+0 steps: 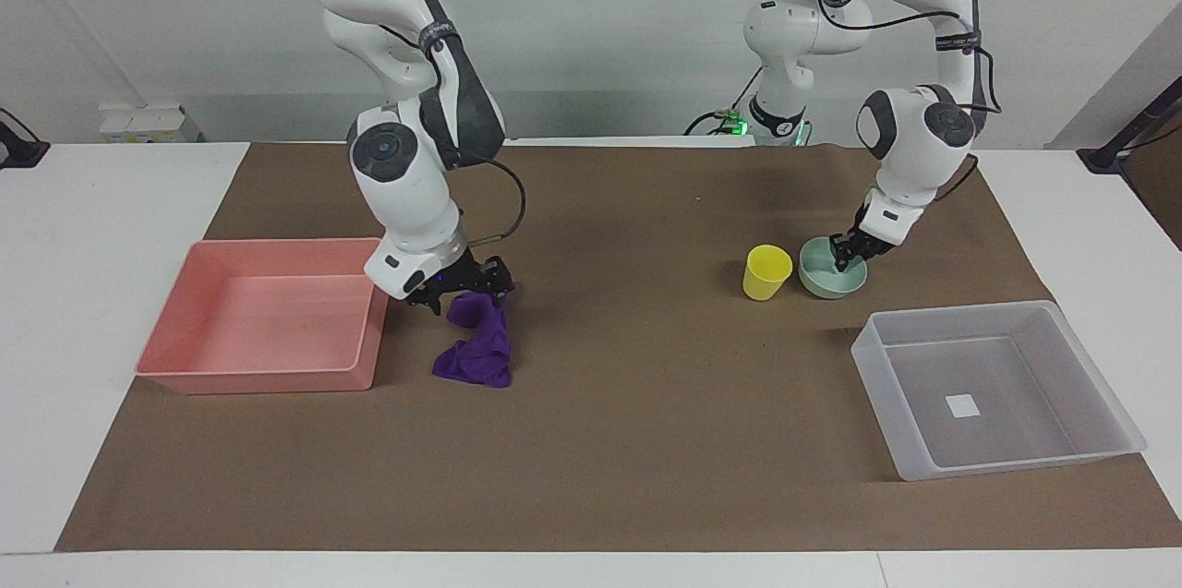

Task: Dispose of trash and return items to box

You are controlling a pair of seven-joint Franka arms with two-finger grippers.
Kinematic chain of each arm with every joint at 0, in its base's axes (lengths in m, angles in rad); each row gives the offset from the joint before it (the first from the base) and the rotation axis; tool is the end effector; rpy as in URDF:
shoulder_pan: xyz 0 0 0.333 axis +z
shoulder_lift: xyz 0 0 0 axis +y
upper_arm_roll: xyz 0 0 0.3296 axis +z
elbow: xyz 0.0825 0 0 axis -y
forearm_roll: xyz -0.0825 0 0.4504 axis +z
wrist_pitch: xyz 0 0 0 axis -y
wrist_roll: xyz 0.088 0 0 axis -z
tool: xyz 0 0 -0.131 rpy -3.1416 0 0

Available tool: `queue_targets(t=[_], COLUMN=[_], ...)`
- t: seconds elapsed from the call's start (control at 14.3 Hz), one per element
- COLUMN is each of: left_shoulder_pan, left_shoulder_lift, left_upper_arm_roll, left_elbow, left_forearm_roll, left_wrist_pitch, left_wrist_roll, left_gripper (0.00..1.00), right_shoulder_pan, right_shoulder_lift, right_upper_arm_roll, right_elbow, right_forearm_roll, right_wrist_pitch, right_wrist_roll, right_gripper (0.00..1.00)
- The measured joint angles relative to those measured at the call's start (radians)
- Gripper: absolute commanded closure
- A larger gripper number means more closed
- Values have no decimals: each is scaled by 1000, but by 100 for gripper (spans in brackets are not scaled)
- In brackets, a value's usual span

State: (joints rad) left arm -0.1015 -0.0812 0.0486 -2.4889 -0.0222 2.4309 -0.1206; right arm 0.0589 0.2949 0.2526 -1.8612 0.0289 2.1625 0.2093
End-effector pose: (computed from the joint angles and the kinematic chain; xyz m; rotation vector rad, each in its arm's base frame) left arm 0.5087 -0.0277 0.2600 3.1181 0.1314 0.0333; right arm 0.6532 0.2056 0.3201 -3.0420 -0.1145 0.0156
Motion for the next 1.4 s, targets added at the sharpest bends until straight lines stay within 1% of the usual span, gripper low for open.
queue_targets(t=[0.07,0.14,0.21,0.28,0.35,0.42,0.49,0.56,0.63,0.7,0.84,0.98,1.05,1.12,1.19,1.26,1.33,1.4], left_shoulder_pan=[0,-1,-1,0,1,4,9,24,48,81,138,159,160,159,159,158,159,159], left_shoulder_lift=[1,0,-1,-4,-9,-12,-8,4,27,65,189,356,428,484,525,551,565,566], left_upper_arm_roll=[0,-1,-1,-1,0,2,5,7,9,10,14,15,14,10,7,4,4,4], left_elbow=[29,74,137,212,293,384,467,531,566,582,624,739,789,820,826,812,787,771], left_forearm_roll=[-1,-1,-1,-1,-1,-1,-1,-5,-20,-41,-63,-67,-69,-70,-70,-70,-70,-71], left_wrist_pitch=[-31,-90,-179,-284,-388,-484,-549,-569,-554,-504,-375,-310,-282,-243,-202,-156,-108,-83], left_wrist_roll=[-2,-3,-5,-6,-7,-8,-9,-13,-17,-17,-14,-14,-14,-14,-11,2,15,23], left_gripper=[100,100,100,100,100,100,100,100,100,100,100,100,100,100,92,54,23,10], right_shoulder_pan=[9,16,20,20,20,19,16,12,10,9,7,1,-4,-9,-14,-17,-18,-21], right_shoulder_lift=[14,29,46,62,74,81,84,84,84,84,84,81,77,71,59,40,12,-19], right_upper_arm_roll=[0,0,0,0,0,-1,-2,-2,-3,-4,-4,-5,-6,-6,-6,-7,-8,-8], right_elbow=[-18,-31,-39,-44,-47,-49,-50,-53,-54,-55,-53,-44,-32,-14,6,23,35,42], right_forearm_roll=[0,0,0,0,0,-1,-1,-1,-1,-1,-1,-1,-1,-1,-1,-1,-1,-1], right_wrist_pitch=[36,70,103,130,142,144,144,144,144,144,144,136,115,85,51,16,-23,-64], right_wrist_roll=[0,1,1,1,1,1,1,1,1,1,1,1,1,1,1,1,1,1], right_gripper=[1,3,17,39,55,66,77,87,95,100,100,100,100,100,100,100,100,100])
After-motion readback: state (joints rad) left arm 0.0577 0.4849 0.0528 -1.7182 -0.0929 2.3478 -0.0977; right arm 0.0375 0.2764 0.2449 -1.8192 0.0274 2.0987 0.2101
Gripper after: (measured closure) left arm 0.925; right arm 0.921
